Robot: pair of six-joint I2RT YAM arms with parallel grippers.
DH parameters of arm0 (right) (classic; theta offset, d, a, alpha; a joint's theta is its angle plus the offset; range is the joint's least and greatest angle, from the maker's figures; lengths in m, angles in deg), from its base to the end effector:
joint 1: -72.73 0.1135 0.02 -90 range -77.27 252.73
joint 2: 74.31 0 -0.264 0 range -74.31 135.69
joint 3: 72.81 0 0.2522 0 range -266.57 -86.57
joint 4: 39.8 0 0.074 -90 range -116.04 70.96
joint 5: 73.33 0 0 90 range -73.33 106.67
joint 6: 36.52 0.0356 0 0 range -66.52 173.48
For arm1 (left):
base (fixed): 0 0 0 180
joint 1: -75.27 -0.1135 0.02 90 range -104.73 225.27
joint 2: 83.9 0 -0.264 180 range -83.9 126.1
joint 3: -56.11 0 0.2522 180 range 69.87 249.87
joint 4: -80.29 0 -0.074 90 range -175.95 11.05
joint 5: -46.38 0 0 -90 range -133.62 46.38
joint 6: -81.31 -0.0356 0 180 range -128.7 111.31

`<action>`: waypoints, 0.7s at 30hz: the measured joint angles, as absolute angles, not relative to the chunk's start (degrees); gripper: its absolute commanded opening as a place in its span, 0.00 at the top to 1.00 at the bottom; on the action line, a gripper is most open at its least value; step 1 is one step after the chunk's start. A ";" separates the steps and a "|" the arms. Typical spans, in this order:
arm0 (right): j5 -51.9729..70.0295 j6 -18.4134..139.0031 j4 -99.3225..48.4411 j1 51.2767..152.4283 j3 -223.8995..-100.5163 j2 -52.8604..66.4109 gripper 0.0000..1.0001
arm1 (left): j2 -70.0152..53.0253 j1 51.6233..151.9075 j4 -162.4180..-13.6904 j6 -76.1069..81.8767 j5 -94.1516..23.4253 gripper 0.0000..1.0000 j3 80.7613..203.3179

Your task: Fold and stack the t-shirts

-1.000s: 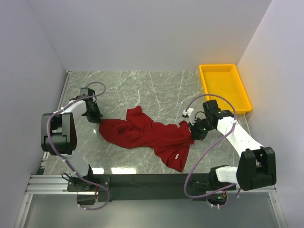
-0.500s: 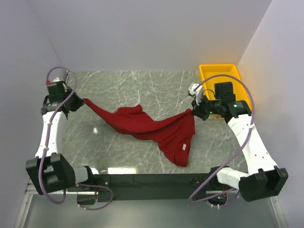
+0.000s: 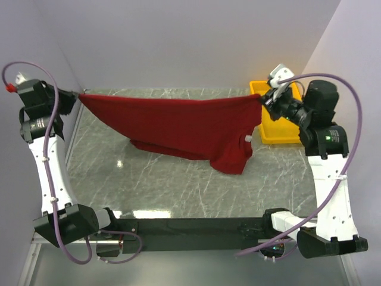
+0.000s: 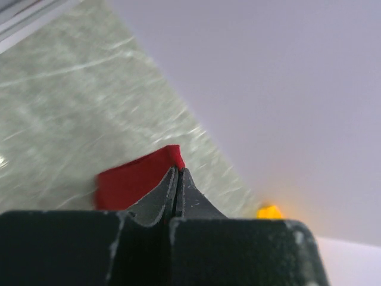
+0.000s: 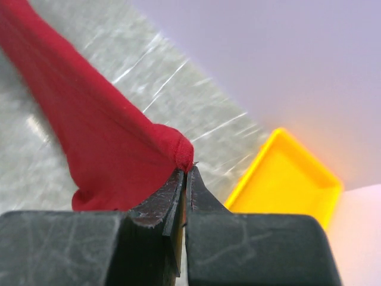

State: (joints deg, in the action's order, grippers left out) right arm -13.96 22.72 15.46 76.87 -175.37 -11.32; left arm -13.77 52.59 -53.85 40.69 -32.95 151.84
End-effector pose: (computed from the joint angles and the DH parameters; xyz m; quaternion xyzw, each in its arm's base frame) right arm 0.1934 0.0322 0.4811 -0.3827 0.6855 0.0707 0.6153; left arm 0.2424 0.0942 0.4330 -0.4375 0.6919 -0.2057 0.5362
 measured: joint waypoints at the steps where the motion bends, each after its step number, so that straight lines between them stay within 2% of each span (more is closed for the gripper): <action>1: -13.70 23.28 15.02 76.47 -176.66 -11.24 1.00 | -13.27 52.57 -53.96 41.85 -32.97 1.00 153.77; 10: -11.21 29.23 9.10 74.31 -188.13 -10.52 1.00 | -11.59 52.57 -56.63 49.35 -34.00 1.00 170.64; 21: -8.65 38.10 1.38 73.81 -210.36 -6.78 1.00 | -11.72 52.57 -60.52 52.30 -38.83 0.99 187.87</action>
